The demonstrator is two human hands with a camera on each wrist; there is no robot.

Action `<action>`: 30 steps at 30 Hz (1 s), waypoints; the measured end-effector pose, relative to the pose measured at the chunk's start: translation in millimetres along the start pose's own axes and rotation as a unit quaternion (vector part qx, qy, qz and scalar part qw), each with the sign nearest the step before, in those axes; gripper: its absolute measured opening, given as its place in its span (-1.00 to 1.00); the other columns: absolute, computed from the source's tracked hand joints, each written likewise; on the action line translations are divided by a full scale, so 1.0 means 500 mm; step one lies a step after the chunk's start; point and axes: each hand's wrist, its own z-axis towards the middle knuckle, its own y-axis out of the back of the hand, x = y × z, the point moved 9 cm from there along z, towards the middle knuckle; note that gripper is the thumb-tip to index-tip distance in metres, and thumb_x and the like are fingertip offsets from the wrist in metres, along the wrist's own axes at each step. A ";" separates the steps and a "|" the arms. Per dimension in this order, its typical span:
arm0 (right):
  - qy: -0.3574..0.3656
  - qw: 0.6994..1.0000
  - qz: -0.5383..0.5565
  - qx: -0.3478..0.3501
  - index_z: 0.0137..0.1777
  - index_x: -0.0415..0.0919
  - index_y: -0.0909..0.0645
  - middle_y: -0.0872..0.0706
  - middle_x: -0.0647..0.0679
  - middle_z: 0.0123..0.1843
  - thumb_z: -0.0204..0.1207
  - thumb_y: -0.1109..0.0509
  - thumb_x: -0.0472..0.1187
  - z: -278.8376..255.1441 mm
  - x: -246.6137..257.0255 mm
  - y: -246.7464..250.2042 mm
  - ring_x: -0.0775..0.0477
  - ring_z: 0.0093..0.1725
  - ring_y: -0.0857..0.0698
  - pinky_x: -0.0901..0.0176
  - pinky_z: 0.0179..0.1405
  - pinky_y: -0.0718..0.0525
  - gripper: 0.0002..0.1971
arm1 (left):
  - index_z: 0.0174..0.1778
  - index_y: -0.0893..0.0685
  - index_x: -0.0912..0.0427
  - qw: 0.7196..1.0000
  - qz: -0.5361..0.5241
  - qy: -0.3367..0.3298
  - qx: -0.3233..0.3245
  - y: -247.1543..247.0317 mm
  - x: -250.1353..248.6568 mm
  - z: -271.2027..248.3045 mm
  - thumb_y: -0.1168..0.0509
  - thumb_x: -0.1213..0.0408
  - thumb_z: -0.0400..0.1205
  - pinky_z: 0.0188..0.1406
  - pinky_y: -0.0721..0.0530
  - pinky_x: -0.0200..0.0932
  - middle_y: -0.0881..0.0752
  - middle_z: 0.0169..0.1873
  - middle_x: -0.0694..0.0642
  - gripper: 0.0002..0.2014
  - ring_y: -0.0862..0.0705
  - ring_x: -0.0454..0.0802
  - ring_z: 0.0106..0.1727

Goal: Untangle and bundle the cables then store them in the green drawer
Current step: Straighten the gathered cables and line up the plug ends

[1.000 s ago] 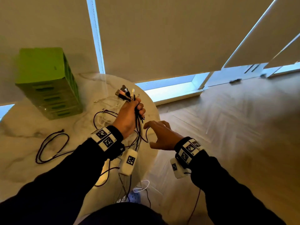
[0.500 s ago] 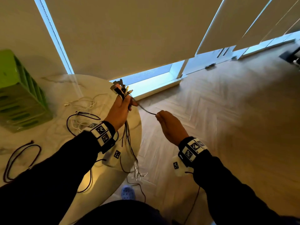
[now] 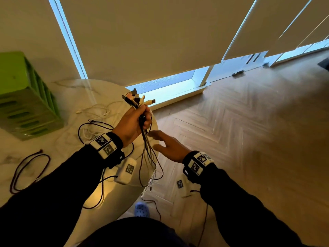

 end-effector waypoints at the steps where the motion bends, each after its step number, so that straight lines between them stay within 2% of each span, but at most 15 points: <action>1: 0.026 1.000 -0.001 -0.014 0.51 -0.09 -0.46 -0.66 -0.03 0.42 0.76 -0.28 -0.13 0.007 0.025 0.000 0.16 0.33 -0.59 0.44 0.24 -0.49 -0.65 | -0.07 -0.58 0.19 1.000 0.004 -0.003 -0.010 0.009 -0.001 0.002 -0.03 0.23 0.87 -0.39 -0.45 -0.23 -0.60 -0.37 0.06 -0.72 -0.48 -0.07 -0.39; 2: 0.052 0.998 -0.005 -0.034 0.38 -0.13 -0.52 -0.72 -0.05 0.27 0.77 -0.25 -0.11 0.011 0.047 0.003 0.11 0.19 -0.66 0.41 0.14 -0.57 -0.75 | -0.07 -0.57 0.19 1.000 0.011 -0.007 -0.020 0.018 -0.003 0.003 -0.03 0.24 0.87 -0.37 -0.46 -0.22 -0.60 -0.38 0.05 -0.72 -0.49 -0.06 -0.38; 3: 0.071 0.996 -0.010 -0.052 0.26 -0.16 -0.54 -0.73 -0.06 0.15 0.78 -0.24 -0.10 0.016 0.058 0.006 0.02 0.07 -0.68 0.29 0.07 -0.63 -0.81 | -0.07 -0.56 0.19 0.999 0.016 -0.012 -0.029 0.027 -0.005 0.005 -0.03 0.23 0.87 -0.35 -0.46 -0.20 -0.60 -0.39 0.05 -0.72 -0.50 -0.06 -0.38; 5: 0.083 0.993 -0.027 -0.074 0.17 -0.18 -0.53 -0.68 -0.08 0.07 0.78 -0.24 -0.10 0.026 0.067 0.009 -0.07 0.01 -0.64 0.12 0.03 -0.65 -0.84 | -0.08 -0.55 0.19 0.999 0.011 -0.017 -0.039 0.043 -0.008 0.005 -0.02 0.24 0.88 -0.32 -0.44 -0.18 -0.59 -0.40 0.05 -0.71 -0.50 -0.05 -0.38; 9: 0.014 0.999 -0.007 -0.039 0.39 -0.21 -0.42 -0.62 -0.16 0.40 0.79 -0.19 -0.09 0.049 0.042 -0.014 -0.04 0.30 -0.61 0.17 0.24 -0.53 -0.72 | -0.06 -0.56 0.23 0.999 -0.034 0.001 -0.027 0.041 -0.003 -0.008 -0.03 0.25 0.87 -0.33 -0.49 -0.20 -0.58 -0.39 0.08 -0.72 -0.53 -0.04 -0.38; 10: 0.009 1.000 0.012 -0.023 0.40 -0.21 -0.40 -0.62 -0.16 0.41 0.79 -0.19 -0.10 0.052 0.043 -0.025 -0.02 0.31 -0.61 0.16 0.26 -0.53 -0.72 | -0.05 -0.56 0.24 0.999 -0.041 0.004 -0.022 0.039 -0.004 -0.012 -0.03 0.25 0.87 -0.33 -0.50 -0.20 -0.57 -0.39 0.09 -0.72 -0.54 -0.04 -0.39; 13: 0.006 0.997 0.076 0.006 0.29 -0.19 -0.43 -0.70 -0.13 0.14 0.78 -0.20 -0.13 0.059 0.040 -0.049 -0.08 0.10 -0.68 -0.05 0.21 -0.69 -0.81 | -0.05 -0.56 0.25 0.999 -0.041 -0.001 -0.023 0.049 -0.012 -0.015 -0.04 0.25 0.87 -0.32 -0.57 -0.21 -0.57 -0.37 0.12 -0.73 -0.56 -0.02 -0.37; 16: 0.024 0.996 0.085 0.020 0.17 -0.14 -0.48 -0.64 -0.08 -0.06 0.81 -0.13 -0.13 0.053 0.046 -0.054 -0.06 -0.07 -0.61 -0.15 0.11 -0.67 -0.86 | -0.06 -0.56 0.24 0.998 -0.031 -0.020 -0.041 0.082 -0.026 -0.007 -0.02 0.25 0.87 -0.27 -0.64 -0.18 -0.62 -0.36 0.13 -0.71 -0.62 0.01 -0.33; 18: 0.047 0.997 0.049 -0.029 0.14 -0.18 -0.50 -0.65 -0.10 -0.03 0.82 -0.11 -0.12 0.048 0.054 -0.030 -0.12 -0.05 -0.63 -0.12 0.09 -0.68 -0.81 | -0.05 -0.56 0.21 0.997 0.004 -0.035 -0.072 0.110 -0.029 0.002 -0.01 0.20 0.88 -0.25 -0.65 -0.16 -0.68 -0.36 0.08 -0.69 -0.68 0.01 -0.31; 20: 0.053 0.991 0.047 -0.117 0.12 -0.18 -0.52 -0.70 -0.07 0.00 0.82 -0.09 -0.12 0.044 0.061 0.013 -0.14 -0.04 -0.69 -0.02 0.04 -0.70 -0.79 | -0.06 -0.58 0.17 0.989 0.062 -0.048 -0.122 0.140 -0.030 0.007 0.00 0.14 0.88 -0.26 -0.62 -0.19 -0.71 -0.36 0.03 -0.67 -0.70 -0.03 -0.30; 22: 0.043 0.978 0.060 -0.193 0.10 -0.16 -0.53 -0.75 -0.02 -0.08 0.83 -0.08 -0.12 0.040 0.060 0.062 -0.03 -0.09 -0.73 0.23 -0.04 -0.69 -0.78 | -0.09 -0.57 0.16 0.982 0.088 -0.049 -0.157 0.159 -0.026 0.009 0.00 0.10 0.88 -0.31 -0.55 -0.22 -0.67 -0.39 0.01 -0.65 -0.65 -0.07 -0.35; 24: 0.025 0.976 0.025 -0.213 0.11 -0.13 -0.52 -0.73 0.00 -0.22 0.83 -0.07 -0.11 0.038 0.058 0.097 0.08 -0.25 -0.70 0.44 -0.24 -0.58 -0.79 | -0.12 -0.55 0.15 0.985 0.065 -0.036 -0.156 0.162 -0.017 0.010 -0.01 0.09 0.88 -0.37 -0.47 -0.25 -0.58 -0.47 -0.04 -0.64 -0.53 -0.11 -0.43; 26: -0.004 0.977 -0.044 -0.206 0.13 -0.17 -0.50 -0.65 0.01 -0.26 0.83 -0.07 -0.13 0.039 0.038 0.117 0.06 -0.33 -0.60 0.31 -0.35 -0.50 -0.79 | -0.14 -0.52 0.16 0.991 0.031 -0.022 -0.132 0.147 -0.013 0.009 -0.01 0.11 0.88 -0.43 -0.38 -0.27 -0.46 -0.54 -0.07 -0.65 -0.40 -0.14 -0.49; 28: -0.069 0.967 -0.132 -0.207 0.14 -0.25 -0.49 -0.66 -0.08 -0.14 0.82 -0.06 -0.20 0.032 -0.024 0.137 -0.04 -0.25 -0.58 0.17 -0.27 -0.44 -0.81 | -0.17 -0.49 0.16 0.994 -0.007 -0.014 -0.106 0.127 -0.017 0.006 -0.02 0.13 0.88 -0.49 -0.31 -0.29 -0.37 -0.58 -0.09 -0.66 -0.33 -0.16 -0.54; 30: -0.178 0.946 -0.189 -0.194 0.17 -0.28 -0.48 -0.69 -0.22 0.00 0.79 -0.06 -0.24 0.009 -0.127 0.160 -0.18 -0.11 -0.66 0.06 -0.15 -0.51 -0.81 | -0.19 -0.47 0.16 0.995 -0.045 -0.007 -0.087 0.112 -0.027 0.001 -0.02 0.15 0.88 -0.52 -0.29 -0.30 -0.34 -0.59 -0.09 -0.66 -0.30 -0.16 -0.57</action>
